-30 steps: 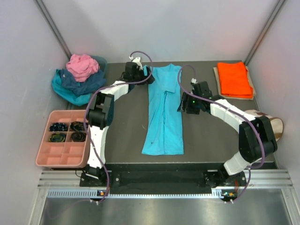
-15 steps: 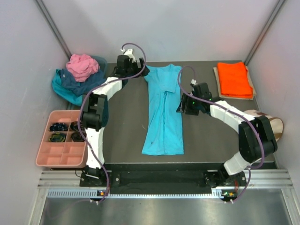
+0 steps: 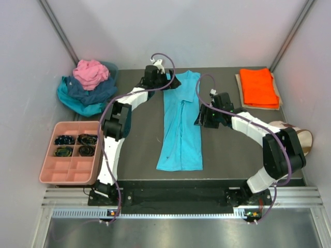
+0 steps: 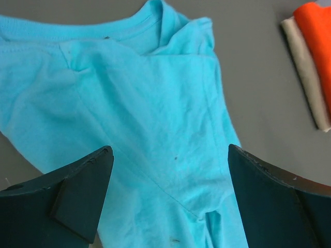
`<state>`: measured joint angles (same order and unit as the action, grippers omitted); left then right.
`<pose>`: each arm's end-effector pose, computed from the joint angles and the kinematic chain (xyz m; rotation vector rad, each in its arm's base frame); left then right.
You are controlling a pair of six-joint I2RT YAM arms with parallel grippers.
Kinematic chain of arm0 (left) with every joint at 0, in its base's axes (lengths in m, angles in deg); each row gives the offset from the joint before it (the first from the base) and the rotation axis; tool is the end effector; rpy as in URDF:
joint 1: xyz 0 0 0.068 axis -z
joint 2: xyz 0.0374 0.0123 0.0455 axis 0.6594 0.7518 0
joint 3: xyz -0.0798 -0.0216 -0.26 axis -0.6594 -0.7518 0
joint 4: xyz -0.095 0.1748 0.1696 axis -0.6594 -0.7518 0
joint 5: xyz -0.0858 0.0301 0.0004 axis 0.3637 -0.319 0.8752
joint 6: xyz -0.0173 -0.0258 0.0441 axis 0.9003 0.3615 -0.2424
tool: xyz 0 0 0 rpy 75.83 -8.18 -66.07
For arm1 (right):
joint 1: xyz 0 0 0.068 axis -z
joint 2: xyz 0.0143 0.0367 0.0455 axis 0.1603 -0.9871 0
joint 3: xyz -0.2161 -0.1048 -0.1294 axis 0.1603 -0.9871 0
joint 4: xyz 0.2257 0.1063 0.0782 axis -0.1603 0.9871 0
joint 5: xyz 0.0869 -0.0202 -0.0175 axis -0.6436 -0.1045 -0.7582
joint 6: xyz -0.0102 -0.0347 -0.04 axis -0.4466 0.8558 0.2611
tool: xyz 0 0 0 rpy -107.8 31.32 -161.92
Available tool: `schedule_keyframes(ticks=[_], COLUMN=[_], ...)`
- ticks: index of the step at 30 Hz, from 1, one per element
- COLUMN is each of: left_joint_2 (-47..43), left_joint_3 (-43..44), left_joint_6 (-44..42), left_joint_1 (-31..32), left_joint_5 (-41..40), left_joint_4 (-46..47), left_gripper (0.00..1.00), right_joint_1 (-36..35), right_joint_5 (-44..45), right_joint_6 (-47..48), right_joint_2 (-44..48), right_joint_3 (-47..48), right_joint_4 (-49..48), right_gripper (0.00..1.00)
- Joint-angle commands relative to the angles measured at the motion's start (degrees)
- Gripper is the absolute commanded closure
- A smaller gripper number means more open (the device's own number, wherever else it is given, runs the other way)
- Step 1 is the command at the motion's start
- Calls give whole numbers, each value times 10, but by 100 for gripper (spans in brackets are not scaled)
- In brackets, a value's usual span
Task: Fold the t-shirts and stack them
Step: Fold the tshirt
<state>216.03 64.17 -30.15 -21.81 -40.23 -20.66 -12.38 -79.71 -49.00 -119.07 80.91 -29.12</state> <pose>0.5189 -0.1961 0.1959 0.1249 2.0163 -0.8481 0.2999 0.1276 0.2079 0.0731 2.5263 0.6672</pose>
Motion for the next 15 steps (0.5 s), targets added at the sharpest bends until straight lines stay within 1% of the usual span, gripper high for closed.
schedule_keyframes(ticks=[1, 15], left_joint_2=[25, 90], left_joint_3=[34, 94], left_joint_6=[2, -10], left_joint_1=[-8, -21], left_joint_5=[-5, -29], left_joint_4=[26, 14], left_gripper=[4, 4], right_joint_1=[-5, -5], right_joint_5=[-9, -22], right_joint_6=[-2, -1], right_joint_2=[-4, -13], right_joint_3=[-7, -12], right_joint_4=[-20, -19], right_gripper=[41, 41])
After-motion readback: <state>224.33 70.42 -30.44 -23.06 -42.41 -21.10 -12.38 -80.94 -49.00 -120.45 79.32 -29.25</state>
